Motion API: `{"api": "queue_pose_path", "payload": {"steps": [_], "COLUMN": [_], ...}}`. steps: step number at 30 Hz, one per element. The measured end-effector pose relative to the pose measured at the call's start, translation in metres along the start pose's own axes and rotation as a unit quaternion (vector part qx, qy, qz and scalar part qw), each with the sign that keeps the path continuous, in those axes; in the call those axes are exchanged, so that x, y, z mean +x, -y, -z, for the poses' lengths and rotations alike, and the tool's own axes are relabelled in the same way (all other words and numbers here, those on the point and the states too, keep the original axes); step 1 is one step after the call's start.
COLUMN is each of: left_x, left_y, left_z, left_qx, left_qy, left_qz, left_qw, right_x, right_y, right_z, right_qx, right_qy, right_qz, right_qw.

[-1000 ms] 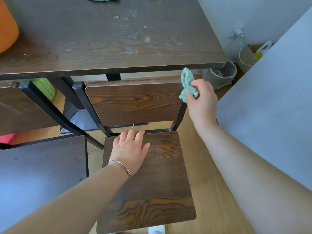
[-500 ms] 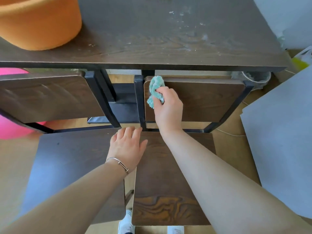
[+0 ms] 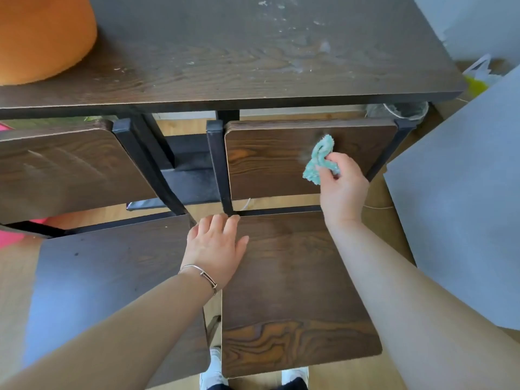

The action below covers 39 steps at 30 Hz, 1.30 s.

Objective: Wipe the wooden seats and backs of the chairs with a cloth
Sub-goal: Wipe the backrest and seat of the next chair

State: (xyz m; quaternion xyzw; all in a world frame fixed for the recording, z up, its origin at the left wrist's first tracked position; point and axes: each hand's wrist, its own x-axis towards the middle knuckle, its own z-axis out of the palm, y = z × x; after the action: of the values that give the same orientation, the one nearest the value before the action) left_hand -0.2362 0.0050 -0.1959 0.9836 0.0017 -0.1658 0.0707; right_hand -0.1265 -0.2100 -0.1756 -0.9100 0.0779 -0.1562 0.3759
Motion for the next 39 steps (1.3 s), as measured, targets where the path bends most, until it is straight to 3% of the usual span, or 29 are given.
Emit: {"api": "queue_pose_path", "payload": {"steps": [5,8,12,17,23,27,34,39], "left_x": [0.013,0.016,0.014,0.007,-0.006,-0.012,-0.003,0.011], "left_y": [-0.034,-0.048,-0.051,-0.033,0.003,0.026,0.013,-0.02], "left_z": [-0.011,-0.017,-0.02,-0.017,-0.018,-0.019,-0.016,-0.021], "left_qx": [0.004,0.006,0.006,0.001,-0.001,0.0,0.0,0.012], "left_qy": [0.014,0.024,0.024,0.016,0.03,0.029,0.014,0.008], "left_qz": [-0.036,-0.049,-0.06,-0.045,-0.009,0.013,0.015,0.0], "left_qw": [0.999,0.998,0.998,0.999,1.0,0.999,1.0,1.0], "right_x": [0.03,0.036,0.029,-0.003,-0.059,-0.07,-0.051,-0.018], "right_y": [-0.063,-0.076,-0.065,-0.018,0.063,0.083,0.049,-0.009], "right_z": [0.042,0.047,0.035,-0.009,-0.09,-0.109,-0.081,-0.032], "right_qx": [0.058,0.103,0.168,0.292,0.324,0.301,0.238,0.199], "right_qy": [-0.063,-0.07,-0.084,-0.072,0.057,0.08,0.1,0.058], "right_qz": [-0.174,-0.224,-0.267,-0.348,-0.331,-0.3,-0.255,-0.273], "right_qw": [0.981,0.967,0.945,0.888,0.884,0.902,0.932,0.94]}}
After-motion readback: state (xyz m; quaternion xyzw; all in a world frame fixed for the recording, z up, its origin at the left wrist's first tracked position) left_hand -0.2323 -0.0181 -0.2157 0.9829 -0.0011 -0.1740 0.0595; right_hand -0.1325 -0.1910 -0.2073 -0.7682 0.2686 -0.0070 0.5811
